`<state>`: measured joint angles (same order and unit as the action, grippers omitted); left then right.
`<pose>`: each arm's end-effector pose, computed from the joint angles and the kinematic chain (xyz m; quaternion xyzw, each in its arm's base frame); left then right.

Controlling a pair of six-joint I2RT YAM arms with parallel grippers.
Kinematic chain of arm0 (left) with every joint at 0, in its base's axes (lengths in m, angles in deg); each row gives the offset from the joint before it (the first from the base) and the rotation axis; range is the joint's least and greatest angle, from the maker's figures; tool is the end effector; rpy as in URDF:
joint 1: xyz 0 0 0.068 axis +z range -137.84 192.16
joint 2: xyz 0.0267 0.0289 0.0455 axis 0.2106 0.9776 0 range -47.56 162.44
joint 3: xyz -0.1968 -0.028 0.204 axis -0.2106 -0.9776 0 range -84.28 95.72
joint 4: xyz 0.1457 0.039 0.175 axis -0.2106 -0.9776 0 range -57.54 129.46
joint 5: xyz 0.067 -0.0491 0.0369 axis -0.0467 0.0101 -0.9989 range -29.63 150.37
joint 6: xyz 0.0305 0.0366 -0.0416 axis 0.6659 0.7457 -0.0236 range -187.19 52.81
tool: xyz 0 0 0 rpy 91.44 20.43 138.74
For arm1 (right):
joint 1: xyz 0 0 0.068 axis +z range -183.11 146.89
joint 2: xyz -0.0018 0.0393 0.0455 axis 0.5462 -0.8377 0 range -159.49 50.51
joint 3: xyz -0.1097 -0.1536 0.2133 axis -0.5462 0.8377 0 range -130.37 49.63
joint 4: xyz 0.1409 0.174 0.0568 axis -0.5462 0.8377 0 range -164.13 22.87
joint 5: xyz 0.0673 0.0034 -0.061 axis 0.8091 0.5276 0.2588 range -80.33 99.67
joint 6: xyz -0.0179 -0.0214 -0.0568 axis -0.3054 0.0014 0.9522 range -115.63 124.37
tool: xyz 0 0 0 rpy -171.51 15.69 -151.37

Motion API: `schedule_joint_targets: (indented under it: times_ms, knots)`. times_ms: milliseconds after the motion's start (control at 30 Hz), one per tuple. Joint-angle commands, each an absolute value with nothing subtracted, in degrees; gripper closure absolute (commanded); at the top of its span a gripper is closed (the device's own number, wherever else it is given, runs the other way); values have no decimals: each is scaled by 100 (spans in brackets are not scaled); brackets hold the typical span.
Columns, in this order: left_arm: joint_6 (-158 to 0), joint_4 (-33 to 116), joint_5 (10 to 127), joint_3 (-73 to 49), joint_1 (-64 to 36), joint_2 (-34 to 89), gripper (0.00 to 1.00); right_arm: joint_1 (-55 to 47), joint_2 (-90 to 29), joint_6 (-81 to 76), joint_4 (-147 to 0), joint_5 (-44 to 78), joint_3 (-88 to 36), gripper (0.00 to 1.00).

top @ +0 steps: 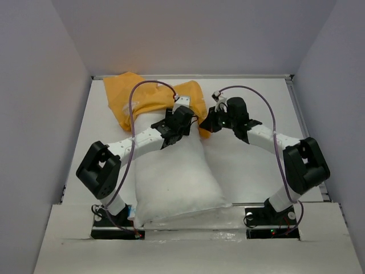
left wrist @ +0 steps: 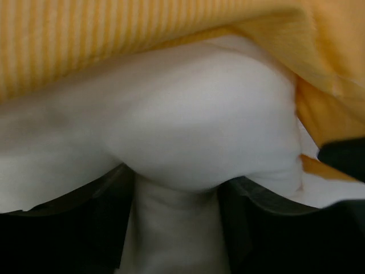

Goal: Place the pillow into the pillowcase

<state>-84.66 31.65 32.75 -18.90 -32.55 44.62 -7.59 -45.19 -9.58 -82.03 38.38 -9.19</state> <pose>0.2598 -0.2256 0.2811 0.0946 0.8618 -0.0521 0.4956 0.3105 0.1741 0.2527 -0.2093 0.8177 0.3671 0.3909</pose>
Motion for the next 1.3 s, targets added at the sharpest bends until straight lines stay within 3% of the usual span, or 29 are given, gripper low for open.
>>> schedule_joint_targets:
  times_ms: [0, 300, 533, 633, 700, 767, 867, 1000, 1100, 1267]
  knots:
    - [-8537, 4217, 3180, -2117, -2827, 4947, 40, -533, -3643, -1171, -7827, 4008, -477, 100]
    - [-9898, 6183, 3523, -2933, -2713, 5114, 43, 1039, -3123, -1496, -7764, 3833, 50, 100]
    - [-10814, 7074, 3304, -3453, -2845, 4878, 43, 1593, -3010, -1777, -7879, 4139, -495, 100]
    - [-10981, 7390, 3067, -3646, -2783, 4570, 43, 1752, -2492, -1865, -8001, 4211, -162, 100]
    - [-11042, 7540, 3057, -3699, -2774, 4456, 43, 1752, -2193, -1927, -8002, 3634, 128, 100]
    - [-11174, 7856, 3153, -3848, -2792, 4297, 42, 1350, -1998, -1962, -7906, 3086, 366, 100]
    - [-11122, 7945, 3400, -3989, -2906, 4017, 36, 489, -2296, -2112, -7914, 3778, 376, 100]
    - [-10466, 7674, 4092, -4104, -2976, 3455, 18, -92, -2534, -1971, -7713, 3446, 122, 100]
    - [-9772, 6368, 4893, -3631, -3090, 3129, 12, -662, -2464, -1936, -7589, 3533, -63, 100]
    - [-9180, 5198, 4920, -3138, -3766, 2707, 8, -1490, -2534, -2006, -7440, 3999, -406, 100]
